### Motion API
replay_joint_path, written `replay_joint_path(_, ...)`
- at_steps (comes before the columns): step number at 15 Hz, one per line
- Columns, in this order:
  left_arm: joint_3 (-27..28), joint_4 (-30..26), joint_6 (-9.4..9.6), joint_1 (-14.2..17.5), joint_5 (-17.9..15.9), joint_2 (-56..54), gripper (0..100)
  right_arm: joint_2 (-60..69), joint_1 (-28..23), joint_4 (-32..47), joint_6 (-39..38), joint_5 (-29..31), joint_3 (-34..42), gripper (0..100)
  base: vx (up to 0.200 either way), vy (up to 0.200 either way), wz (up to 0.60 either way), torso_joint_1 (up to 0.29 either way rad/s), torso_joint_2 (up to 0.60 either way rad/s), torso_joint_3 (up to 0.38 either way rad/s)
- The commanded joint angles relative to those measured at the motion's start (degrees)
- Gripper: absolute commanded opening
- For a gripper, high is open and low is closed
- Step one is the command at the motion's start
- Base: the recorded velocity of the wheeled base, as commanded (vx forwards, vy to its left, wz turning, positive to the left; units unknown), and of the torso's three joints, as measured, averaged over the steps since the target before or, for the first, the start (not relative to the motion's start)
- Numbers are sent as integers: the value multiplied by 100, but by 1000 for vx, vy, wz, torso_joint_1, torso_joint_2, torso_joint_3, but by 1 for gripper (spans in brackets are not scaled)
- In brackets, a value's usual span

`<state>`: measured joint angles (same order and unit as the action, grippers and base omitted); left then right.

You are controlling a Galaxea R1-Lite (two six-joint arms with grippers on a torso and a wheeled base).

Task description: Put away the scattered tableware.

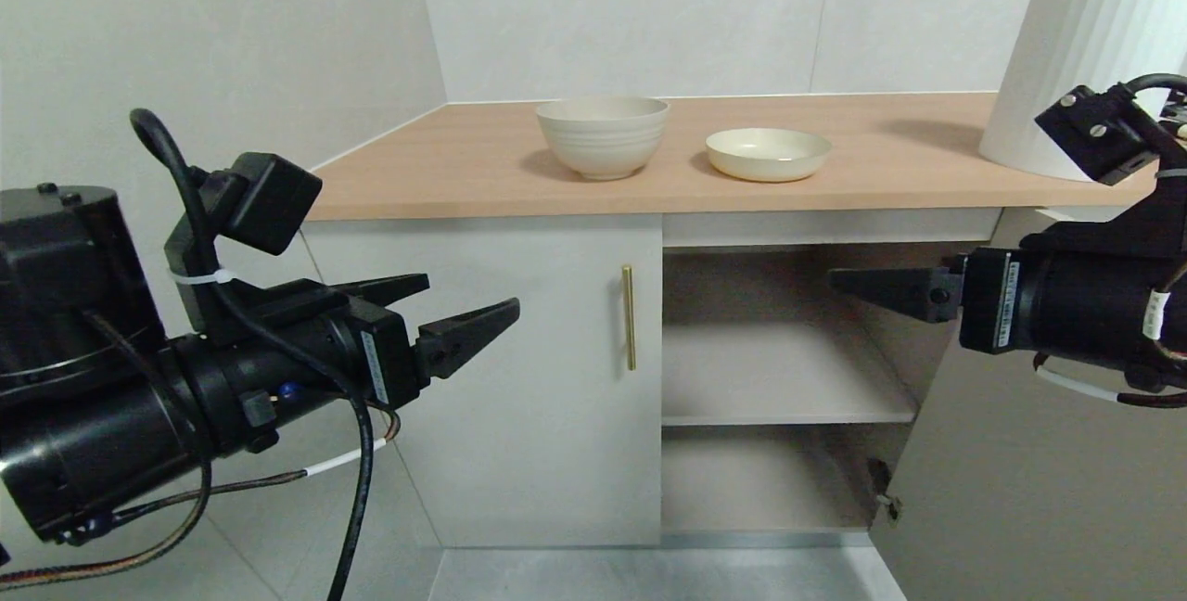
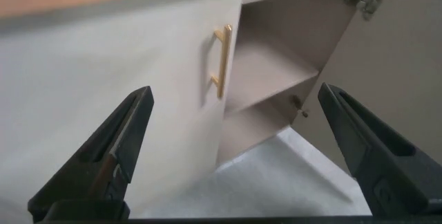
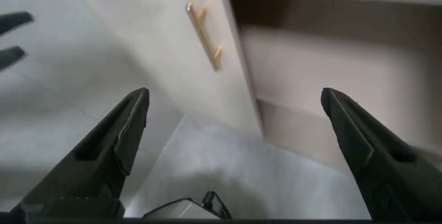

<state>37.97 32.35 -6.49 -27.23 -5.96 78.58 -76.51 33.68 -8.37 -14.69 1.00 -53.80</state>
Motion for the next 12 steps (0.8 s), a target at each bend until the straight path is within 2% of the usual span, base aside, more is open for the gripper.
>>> replay_joint_path(1,0,-1,-2,-1,-2,17,100,154,16,108,1,-30,-8,100,200,0,0,-2,-2,2)
replay_joint_path(6,0,34,-2,-1,-10,26,100,409,16,117,1,-144,27,100,200,0,0,3,0,3)
replay_joint_path(12,-9,52,-28,-1,-28,-115,100,505,51,117,19,-161,71,100,0,0,0,0,0,0)
